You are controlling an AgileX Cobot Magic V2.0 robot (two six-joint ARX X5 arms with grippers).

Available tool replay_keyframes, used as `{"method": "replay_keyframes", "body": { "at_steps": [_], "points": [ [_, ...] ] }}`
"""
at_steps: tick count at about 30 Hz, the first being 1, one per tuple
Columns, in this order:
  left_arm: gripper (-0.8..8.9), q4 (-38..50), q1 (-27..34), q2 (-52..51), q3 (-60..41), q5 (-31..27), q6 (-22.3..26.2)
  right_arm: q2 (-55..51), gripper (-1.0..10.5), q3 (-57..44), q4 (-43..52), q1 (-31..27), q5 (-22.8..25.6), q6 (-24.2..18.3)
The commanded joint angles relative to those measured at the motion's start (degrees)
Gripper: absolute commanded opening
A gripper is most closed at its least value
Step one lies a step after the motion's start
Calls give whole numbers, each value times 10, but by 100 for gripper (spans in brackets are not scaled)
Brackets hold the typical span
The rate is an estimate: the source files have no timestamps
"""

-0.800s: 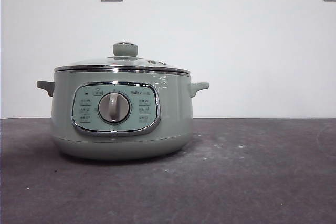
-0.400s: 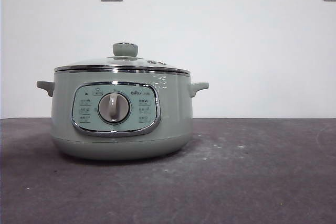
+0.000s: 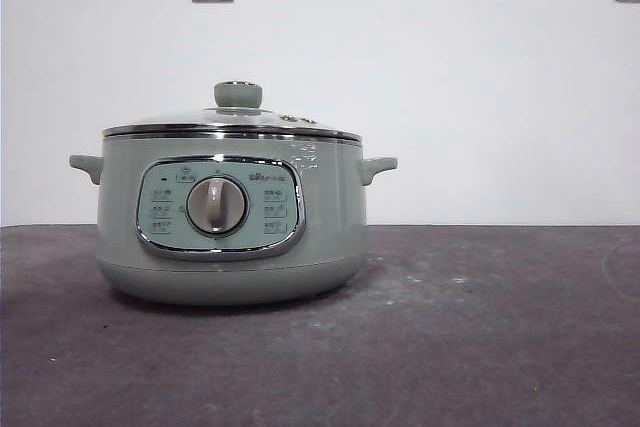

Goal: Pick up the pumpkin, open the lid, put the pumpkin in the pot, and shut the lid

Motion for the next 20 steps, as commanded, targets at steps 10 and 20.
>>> {"method": "replay_keyframes", "body": {
  "at_steps": [10, 20],
  "points": [
    [-4, 10, 2, -95, -146, -13, -21, -11, 0, 0, -8, 1, 1, -3],
    [-4, -14, 2, -117, -178, -29, -23, -12, 0, 0, -8, 1, 1, -3]
  ]
}}
